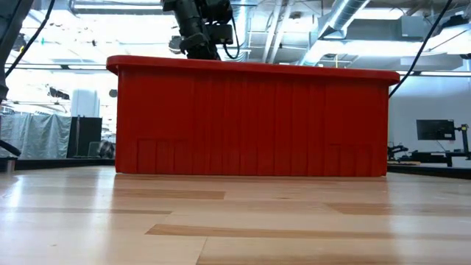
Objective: Pick and place slides into bin
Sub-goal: Put the black slide into the container
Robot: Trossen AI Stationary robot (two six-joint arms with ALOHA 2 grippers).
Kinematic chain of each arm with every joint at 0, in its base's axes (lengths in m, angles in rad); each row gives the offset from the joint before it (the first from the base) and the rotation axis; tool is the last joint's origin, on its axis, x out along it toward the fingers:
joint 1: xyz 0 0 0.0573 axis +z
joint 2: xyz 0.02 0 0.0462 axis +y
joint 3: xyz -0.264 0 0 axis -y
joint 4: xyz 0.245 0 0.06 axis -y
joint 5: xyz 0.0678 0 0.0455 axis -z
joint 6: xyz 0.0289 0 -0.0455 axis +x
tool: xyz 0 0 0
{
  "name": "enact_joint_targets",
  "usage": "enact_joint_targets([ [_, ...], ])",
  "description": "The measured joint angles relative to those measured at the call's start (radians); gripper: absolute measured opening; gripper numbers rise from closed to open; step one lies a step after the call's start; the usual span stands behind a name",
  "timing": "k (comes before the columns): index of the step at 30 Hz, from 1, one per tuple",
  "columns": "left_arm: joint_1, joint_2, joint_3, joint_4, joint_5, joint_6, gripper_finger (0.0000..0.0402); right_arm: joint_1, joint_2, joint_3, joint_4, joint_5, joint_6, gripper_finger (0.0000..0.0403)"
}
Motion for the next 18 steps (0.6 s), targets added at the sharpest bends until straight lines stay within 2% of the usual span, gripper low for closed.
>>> enact_joint_targets([
  [18, -0.003, 0.0, 0.0, 0.02, 0.01, 0.02, 0.0, 0.0, 0.0, 0.0, 0.0, 0.0, 0.0, 0.0124],
])
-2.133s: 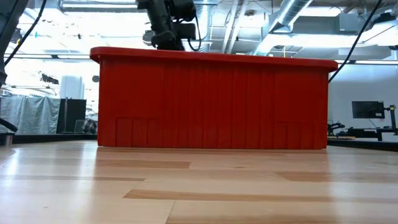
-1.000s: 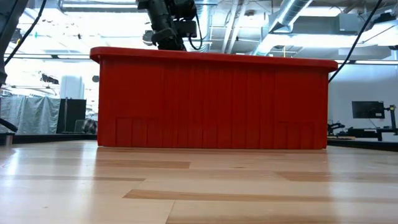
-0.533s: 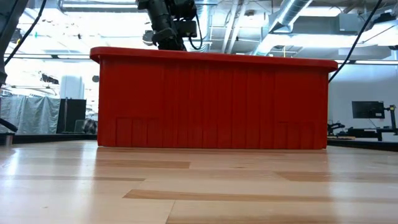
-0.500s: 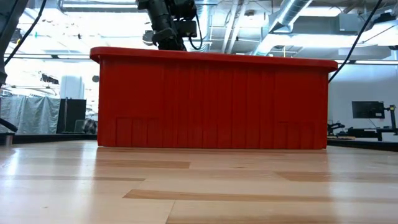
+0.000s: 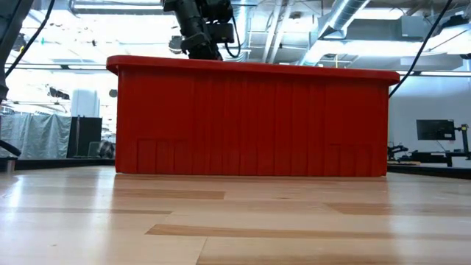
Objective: Pick and place slides into bin
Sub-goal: Put the black slide into the container
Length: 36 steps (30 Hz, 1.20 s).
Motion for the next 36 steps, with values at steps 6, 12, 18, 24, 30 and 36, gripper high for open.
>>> enact_joint_targets([
  [6, -0.001, 0.0, 0.0, -0.002, 0.004, -0.001, 0.0, 0.0, 0.0, 0.0, 0.0, 0.0, 0.0, 0.0124],
  [12, -0.001, 0.0, 0.0, -0.003, 0.003, -0.002, 0.0, 0.0, 0.0, 0.0, 0.0, 0.0, 0.0, 0.0124],
  [18, -0.001, 0.0, 0.0, -0.008, 0.003, -0.018, 0.0, 0.0, 0.0, 0.0, 0.0, 0.0, 0.0, 0.0124],
  [24, -0.001, 0.0, 0.0, -0.01, 0.003, -0.02, 0.0, 0.0, 0.0, 0.0, 0.0, 0.0, 0.0, 0.0124],
  [30, -0.001, 0.0, 0.0, -0.01, 0.003, -0.02, 0.0, 0.0, 0.0, 0.0, 0.0, 0.0, 0.0, 0.0124],
  [36, -0.001, 0.0, 0.0, -0.01, 0.002, -0.02, 0.0, 0.0, 0.0, 0.0, 0.0, 0.0, 0.0, 0.0124],
])
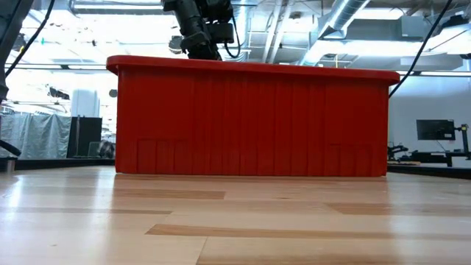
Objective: Pick and place slides into bin
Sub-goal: Put the black slide into the container
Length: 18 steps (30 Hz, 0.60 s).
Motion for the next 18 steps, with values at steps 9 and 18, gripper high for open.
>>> enact_joint_targets([
  [9, 0.0, 0.0, 0.0, 0.001, 0.004, 0.0, 0.0, 0.0, 0.0, 0.0, 0.0, 0.0, 0.0, 0.0124],
  [18, 0.0, 0.0, 0.0, 0.011, 0.004, 0.001, 0.0, 0.0, 0.0, 0.0, 0.0, 0.0, 0.0, 0.0124],
])
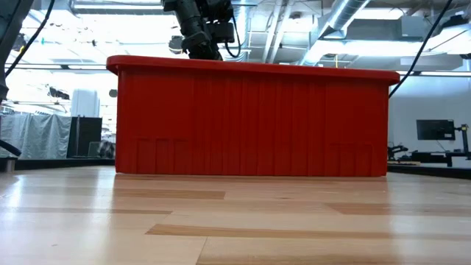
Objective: Pick and place slides into bin
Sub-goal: Put the black slide into the container, then return to Home Position
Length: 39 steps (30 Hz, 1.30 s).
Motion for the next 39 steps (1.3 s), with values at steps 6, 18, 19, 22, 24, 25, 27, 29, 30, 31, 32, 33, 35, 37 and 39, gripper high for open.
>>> enact_joint_targets([
  [6, 0.0, 0.0, -0.042, 0.053, 0.01, 0.006, 0.0, 0.0, 0.0, 0.0, 0.0, 0.0, 0.0, 0.0124],
  [18, 0.007, 0.001, -0.223, 0.131, 0.024, -0.003, 0.0001, 0.0, 0.0, 0.0, -0.009, 0.0, 0.0, 0.0124],
  [19, 0.006, 0.002, -0.223, 0.134, 0.023, -0.009, 0.0004, 0.0, 0.0, 0.0, -0.01, -0.001, -0.001, 0.0124],
  [22, 0.006, 0.001, -0.223, 0.154, 0.023, -0.027, 0.0019, 0.0, 0.0, 0.0, -0.012, -0.001, 0.0, 0.0124],
  [24, 0.004, 0.001, -0.223, 0.163, 0.024, -0.033, 0.0031, 0.0, 0.0, 0.0, -0.011, 0.0, 0.0, 0.0124],
  [25, 0.003, 0.001, -0.223, 0.169, 0.024, -0.035, 0.0037, 0.0, 0.0, 0.0, -0.011, 0.0, 0.0, 0.0124],
  [27, 0.001, 0.001, -0.223, 0.167, 0.025, -0.039, 0.0049, 0.0, 0.0, 0.0, -0.011, 0.0, 0.0, 0.0124],
  [29, 0.0, 0.001, -0.223, 0.17, 0.027, -0.049, 0.0059, 0.0, 0.0, 0.0, -0.011, -0.001, 0.0, 0.0124],
  [30, 0.0, 0.001, -0.223, 0.172, 0.027, -0.051, 0.0064, 0.0, 0.0, 0.0, -0.011, 0.0, 0.0, 0.0124],
  [31, 0.0, 0.001, -0.223, 0.171, 0.027, -0.052, 0.0069, 0.0, 0.0, 0.0, -0.011, 0.0, 0.0, 0.0124],
  [32, 0.0, 0.001, -0.223, 0.169, 0.027, -0.054, 0.0075, 0.0, 0.0, 0.0, -0.011, -0.001, 0.0, 0.0124],
  [33, 0.0, 0.001, -0.223, 0.169, 0.027, -0.06, 0.0081, 0.0, 0.0, 0.0, -0.011, -0.001, 0.0, 0.0124],
  [35, 0.0, 0.001, -0.223, 0.164, 0.027, -0.063, 0.0094, 0.0, 0.0, 0.0, -0.011, -0.001, 0.0, 0.0124],
  [37, 0.0, 0.001, -0.223, 0.164, 0.027, -0.063, 0.0108, 0.0, 0.0, 0.0, -0.011, -0.001, 0.0, 0.0124],
  [39, -0.002, 0.001, -0.223, 0.164, 0.027, -0.063, 0.0121, 0.0, 0.0, 0.0, -0.011, -0.001, 0.0, 0.0124],
])
